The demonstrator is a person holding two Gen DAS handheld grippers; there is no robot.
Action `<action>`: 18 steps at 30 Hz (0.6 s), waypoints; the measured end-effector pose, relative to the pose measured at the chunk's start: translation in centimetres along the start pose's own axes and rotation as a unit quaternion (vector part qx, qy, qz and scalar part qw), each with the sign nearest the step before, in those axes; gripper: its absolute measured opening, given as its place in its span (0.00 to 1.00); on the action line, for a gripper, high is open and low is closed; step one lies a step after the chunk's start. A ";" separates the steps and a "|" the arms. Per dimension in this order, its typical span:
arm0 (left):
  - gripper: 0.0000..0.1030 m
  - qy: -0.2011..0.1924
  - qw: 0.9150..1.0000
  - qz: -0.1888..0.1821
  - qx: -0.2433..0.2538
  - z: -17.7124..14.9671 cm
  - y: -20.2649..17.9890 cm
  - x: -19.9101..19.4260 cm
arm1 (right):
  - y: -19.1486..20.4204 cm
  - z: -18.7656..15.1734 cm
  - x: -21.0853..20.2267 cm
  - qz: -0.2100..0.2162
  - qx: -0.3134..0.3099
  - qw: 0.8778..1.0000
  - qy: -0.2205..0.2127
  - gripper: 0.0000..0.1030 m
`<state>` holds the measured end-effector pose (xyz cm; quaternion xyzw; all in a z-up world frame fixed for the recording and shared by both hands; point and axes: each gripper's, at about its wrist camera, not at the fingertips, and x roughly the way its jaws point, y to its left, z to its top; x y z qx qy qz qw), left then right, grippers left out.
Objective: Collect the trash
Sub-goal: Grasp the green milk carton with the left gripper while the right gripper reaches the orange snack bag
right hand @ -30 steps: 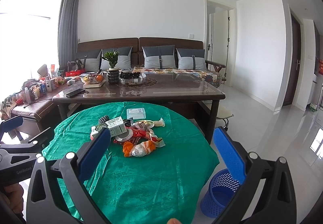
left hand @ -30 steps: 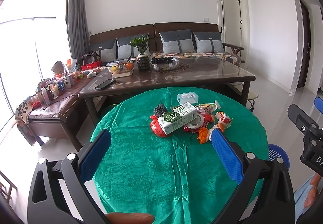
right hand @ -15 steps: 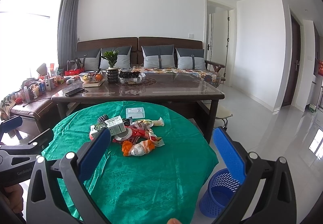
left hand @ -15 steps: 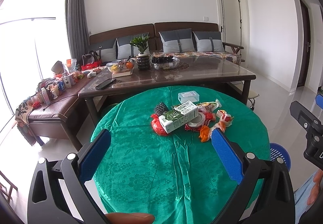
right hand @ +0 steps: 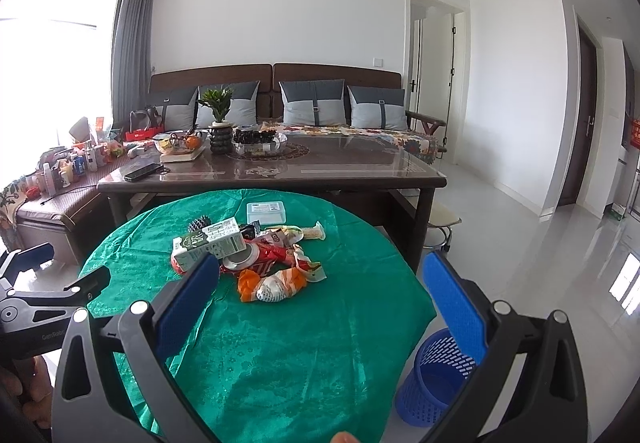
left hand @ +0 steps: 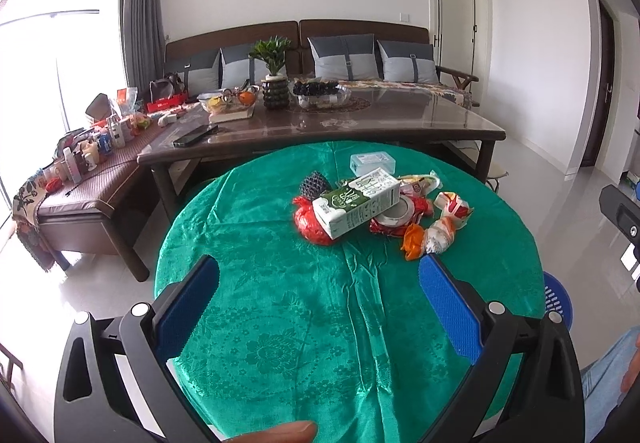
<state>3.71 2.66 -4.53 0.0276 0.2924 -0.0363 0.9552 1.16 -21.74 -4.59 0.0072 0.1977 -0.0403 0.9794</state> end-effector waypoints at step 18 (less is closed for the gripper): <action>0.96 0.053 0.978 -0.139 0.145 3.3 -0.1 15.9 | 0.0 -4.1 7.1 0.000 0.001 0.997 0.080 0.95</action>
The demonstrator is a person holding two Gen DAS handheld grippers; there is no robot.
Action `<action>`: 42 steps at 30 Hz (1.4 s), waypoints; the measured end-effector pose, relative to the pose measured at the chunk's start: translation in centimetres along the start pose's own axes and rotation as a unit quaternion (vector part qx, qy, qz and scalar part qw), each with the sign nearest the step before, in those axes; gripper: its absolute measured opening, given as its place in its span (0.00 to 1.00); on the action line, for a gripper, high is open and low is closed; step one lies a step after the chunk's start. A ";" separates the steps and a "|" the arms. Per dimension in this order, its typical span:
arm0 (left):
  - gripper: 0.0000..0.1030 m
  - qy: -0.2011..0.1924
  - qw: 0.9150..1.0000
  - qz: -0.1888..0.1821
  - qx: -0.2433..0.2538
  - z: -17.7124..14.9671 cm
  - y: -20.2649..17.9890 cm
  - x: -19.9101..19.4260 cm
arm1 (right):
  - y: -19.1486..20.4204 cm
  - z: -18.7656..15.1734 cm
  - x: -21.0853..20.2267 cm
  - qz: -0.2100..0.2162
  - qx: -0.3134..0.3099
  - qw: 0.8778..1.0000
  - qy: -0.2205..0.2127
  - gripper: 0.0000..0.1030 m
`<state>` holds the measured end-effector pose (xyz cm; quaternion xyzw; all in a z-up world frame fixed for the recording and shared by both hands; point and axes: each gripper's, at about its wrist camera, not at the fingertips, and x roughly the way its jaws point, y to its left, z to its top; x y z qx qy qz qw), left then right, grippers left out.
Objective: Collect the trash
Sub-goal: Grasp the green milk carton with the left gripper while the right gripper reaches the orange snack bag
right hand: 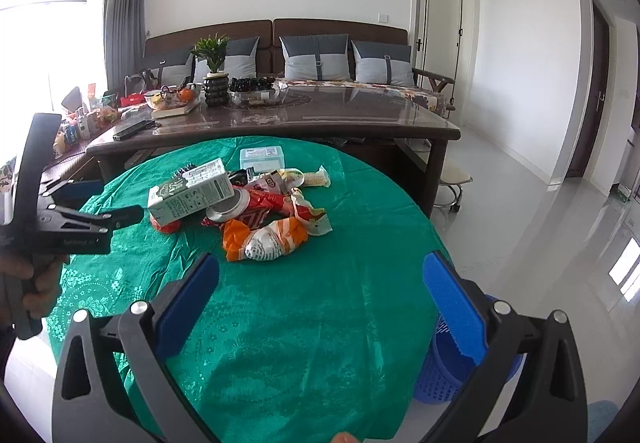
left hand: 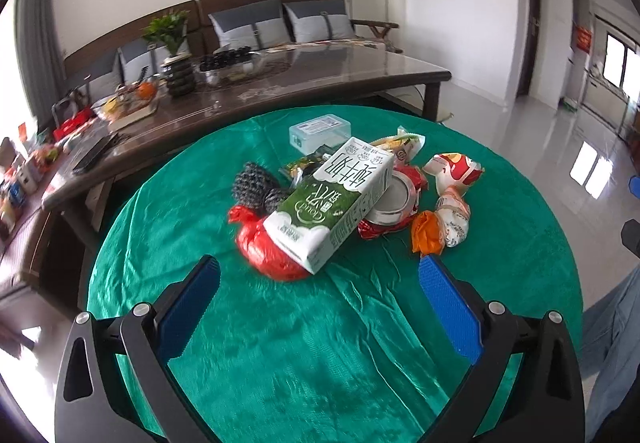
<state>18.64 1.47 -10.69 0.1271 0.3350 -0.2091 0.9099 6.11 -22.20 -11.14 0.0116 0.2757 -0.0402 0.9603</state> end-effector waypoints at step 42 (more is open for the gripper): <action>0.47 0.116 0.983 -0.003 -0.145 -5.7 1.3 -0.6 | 3.8 0.9 19.4 0.071 0.076 0.980 0.169 0.84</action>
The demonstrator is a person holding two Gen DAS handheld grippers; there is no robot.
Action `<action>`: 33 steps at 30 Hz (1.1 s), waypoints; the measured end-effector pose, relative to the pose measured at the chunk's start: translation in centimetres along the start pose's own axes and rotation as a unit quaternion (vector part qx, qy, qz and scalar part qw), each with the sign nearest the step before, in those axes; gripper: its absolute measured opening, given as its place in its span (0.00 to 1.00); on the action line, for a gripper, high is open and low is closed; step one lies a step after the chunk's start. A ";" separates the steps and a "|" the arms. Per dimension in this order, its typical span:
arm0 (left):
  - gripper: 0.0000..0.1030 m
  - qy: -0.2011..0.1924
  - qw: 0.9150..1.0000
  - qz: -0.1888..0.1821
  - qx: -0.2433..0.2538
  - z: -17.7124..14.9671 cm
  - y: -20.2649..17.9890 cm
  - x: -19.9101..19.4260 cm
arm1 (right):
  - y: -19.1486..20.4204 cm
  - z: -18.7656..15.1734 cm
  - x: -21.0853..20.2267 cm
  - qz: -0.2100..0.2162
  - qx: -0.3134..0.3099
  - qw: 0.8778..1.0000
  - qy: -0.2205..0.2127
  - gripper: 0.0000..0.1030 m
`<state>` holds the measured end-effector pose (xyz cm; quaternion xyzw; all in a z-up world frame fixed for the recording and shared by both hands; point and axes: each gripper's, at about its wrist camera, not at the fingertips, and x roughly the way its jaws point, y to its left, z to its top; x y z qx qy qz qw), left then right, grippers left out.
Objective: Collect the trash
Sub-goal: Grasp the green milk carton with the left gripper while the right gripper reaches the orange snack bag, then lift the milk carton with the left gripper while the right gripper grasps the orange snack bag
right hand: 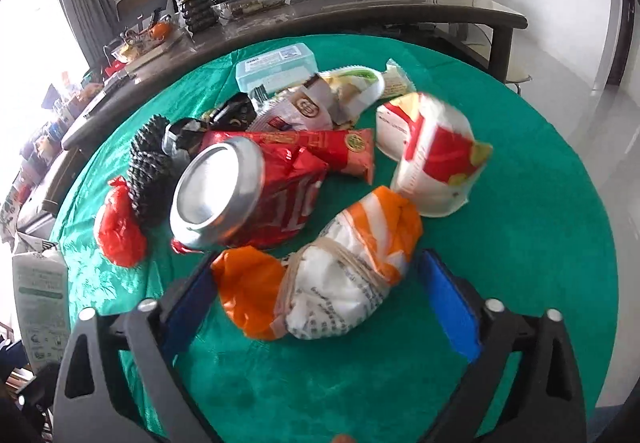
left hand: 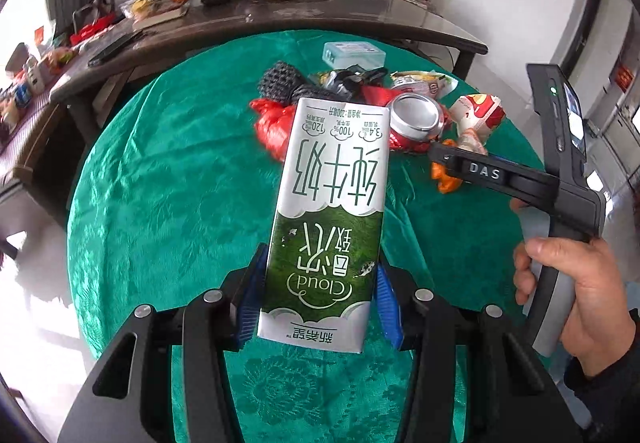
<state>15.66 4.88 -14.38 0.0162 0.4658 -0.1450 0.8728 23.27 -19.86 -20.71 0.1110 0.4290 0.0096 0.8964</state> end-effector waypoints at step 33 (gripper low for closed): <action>0.95 0.001 0.996 0.086 -0.036 -0.2 0.6 6.2 | -1.3 -1.8 -1.5 0.092 0.003 0.995 0.025 0.90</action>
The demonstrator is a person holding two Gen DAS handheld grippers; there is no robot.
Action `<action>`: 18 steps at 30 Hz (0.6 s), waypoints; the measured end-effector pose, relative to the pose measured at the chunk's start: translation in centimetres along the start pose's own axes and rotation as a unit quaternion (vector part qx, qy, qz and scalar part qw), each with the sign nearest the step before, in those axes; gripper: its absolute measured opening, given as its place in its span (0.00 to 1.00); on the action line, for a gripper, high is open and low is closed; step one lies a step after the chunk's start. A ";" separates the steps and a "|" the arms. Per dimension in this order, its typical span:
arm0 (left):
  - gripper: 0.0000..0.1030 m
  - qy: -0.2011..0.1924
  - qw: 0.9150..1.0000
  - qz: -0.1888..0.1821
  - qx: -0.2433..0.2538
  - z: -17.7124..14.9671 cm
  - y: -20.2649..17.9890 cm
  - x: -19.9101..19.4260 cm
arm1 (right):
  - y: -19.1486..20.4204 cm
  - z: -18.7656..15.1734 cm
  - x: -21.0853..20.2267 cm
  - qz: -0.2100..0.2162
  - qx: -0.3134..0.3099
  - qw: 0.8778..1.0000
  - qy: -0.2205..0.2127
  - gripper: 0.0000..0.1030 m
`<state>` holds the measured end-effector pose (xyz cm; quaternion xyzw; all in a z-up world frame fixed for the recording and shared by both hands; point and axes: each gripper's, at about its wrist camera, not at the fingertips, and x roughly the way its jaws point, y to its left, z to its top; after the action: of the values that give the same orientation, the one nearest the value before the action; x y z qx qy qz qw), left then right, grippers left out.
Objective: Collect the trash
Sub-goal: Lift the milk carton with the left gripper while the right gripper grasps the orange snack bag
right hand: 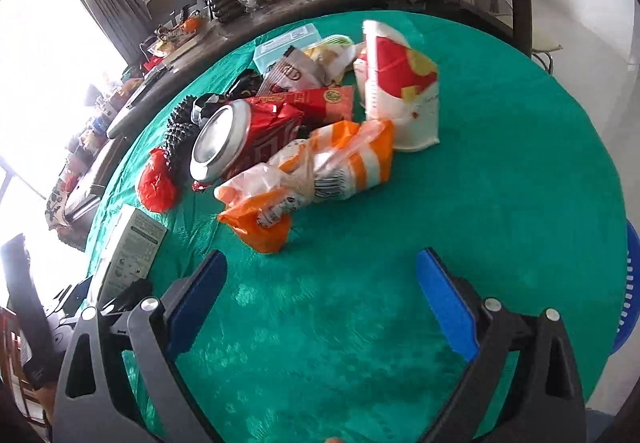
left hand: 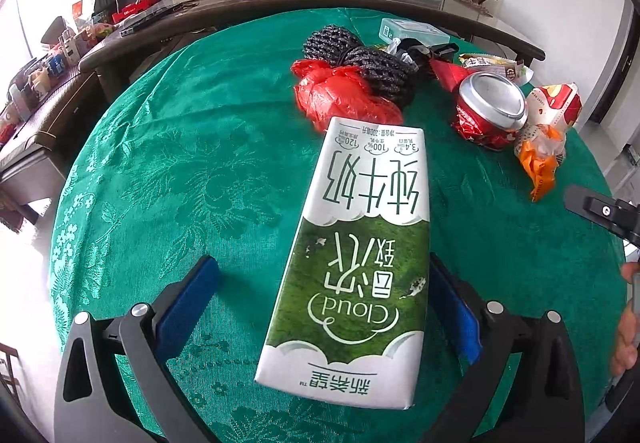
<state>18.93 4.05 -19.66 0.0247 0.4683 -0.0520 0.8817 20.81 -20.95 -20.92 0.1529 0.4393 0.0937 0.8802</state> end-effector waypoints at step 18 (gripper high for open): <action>0.95 0.000 1.000 0.010 0.005 -0.1 -0.2 0.1 | -4.9 -1.3 -3.8 -0.046 -0.112 0.990 0.069 0.46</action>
<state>18.91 3.86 -19.83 0.0334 0.4679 -0.0457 0.8820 17.63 -26.41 -20.56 0.0257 0.4923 0.1117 0.8628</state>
